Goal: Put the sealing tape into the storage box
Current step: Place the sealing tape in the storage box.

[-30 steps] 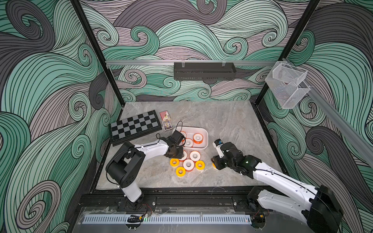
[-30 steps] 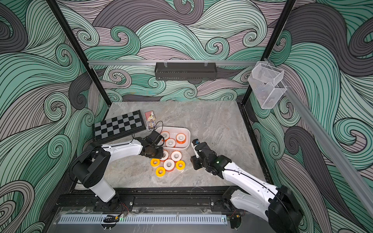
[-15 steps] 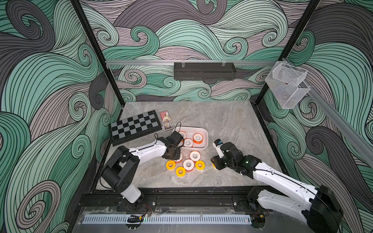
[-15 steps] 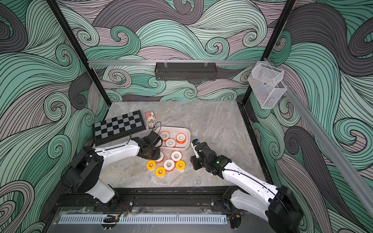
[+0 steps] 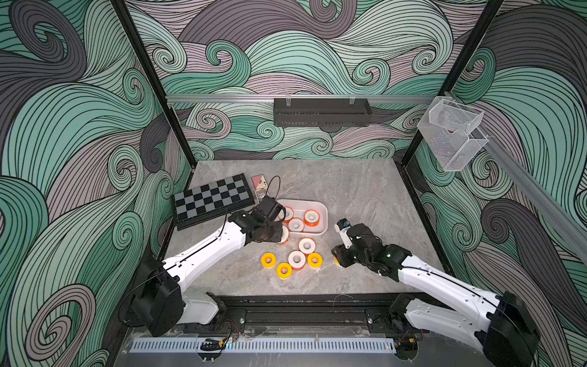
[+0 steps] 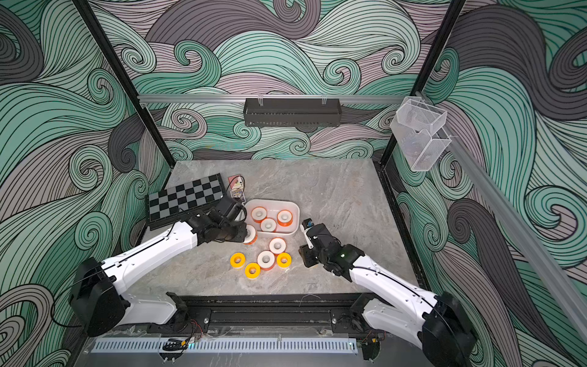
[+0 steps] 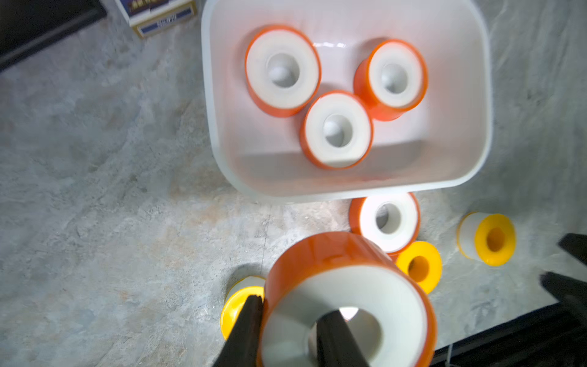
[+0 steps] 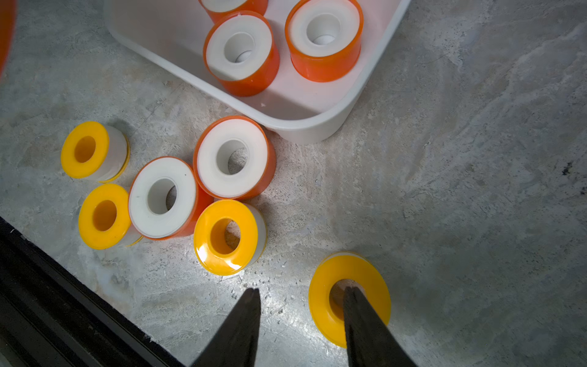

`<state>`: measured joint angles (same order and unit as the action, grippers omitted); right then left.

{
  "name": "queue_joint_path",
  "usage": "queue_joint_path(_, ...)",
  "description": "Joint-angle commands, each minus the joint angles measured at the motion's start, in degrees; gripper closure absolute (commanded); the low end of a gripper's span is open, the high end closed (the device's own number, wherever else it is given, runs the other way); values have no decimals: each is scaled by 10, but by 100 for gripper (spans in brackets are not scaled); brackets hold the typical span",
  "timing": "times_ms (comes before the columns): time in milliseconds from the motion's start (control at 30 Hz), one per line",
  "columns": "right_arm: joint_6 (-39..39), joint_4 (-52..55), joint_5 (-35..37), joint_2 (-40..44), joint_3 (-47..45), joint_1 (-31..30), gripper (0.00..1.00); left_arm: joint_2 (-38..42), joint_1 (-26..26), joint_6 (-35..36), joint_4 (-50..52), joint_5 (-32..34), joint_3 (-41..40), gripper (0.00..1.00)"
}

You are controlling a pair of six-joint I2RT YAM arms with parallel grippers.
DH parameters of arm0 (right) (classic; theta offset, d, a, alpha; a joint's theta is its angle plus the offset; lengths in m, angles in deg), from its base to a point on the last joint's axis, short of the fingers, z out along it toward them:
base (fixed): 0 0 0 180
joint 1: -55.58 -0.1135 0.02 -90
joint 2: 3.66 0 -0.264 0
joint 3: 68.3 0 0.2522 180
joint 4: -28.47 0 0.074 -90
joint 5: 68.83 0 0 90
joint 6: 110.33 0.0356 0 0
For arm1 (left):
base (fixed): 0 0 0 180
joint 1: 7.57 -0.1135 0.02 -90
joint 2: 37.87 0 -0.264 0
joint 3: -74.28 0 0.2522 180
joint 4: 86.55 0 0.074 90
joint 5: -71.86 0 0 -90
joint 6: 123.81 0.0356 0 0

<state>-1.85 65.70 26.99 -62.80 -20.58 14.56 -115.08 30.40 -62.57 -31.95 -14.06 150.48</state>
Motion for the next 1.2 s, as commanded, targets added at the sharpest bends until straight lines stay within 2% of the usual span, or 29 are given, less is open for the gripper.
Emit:
queue_joint_path(0,6,-6,-5,3,-8,-2,53,-21,2,24,18,22,68,77)
queue_joint_path(233,5,-6,-4,6,-7,-2,53,-181,-2,47,115,109,249,77)
queue_joint_path(400,5,-6,-8,6,-7,-1,53,-303,-16,61,201,120,376,77)
queue_joint_path(467,4,-6,-8,6,-6,-1,53,-335,-25,65,211,126,399,78)
queue_joint_path(800,5,-10,-12,6,-8,-2,53,-416,-39,72,221,126,407,78)
queue_joint_path(1167,7,-13,-11,5,-11,-1,52,-463,-40,75,221,133,408,76)
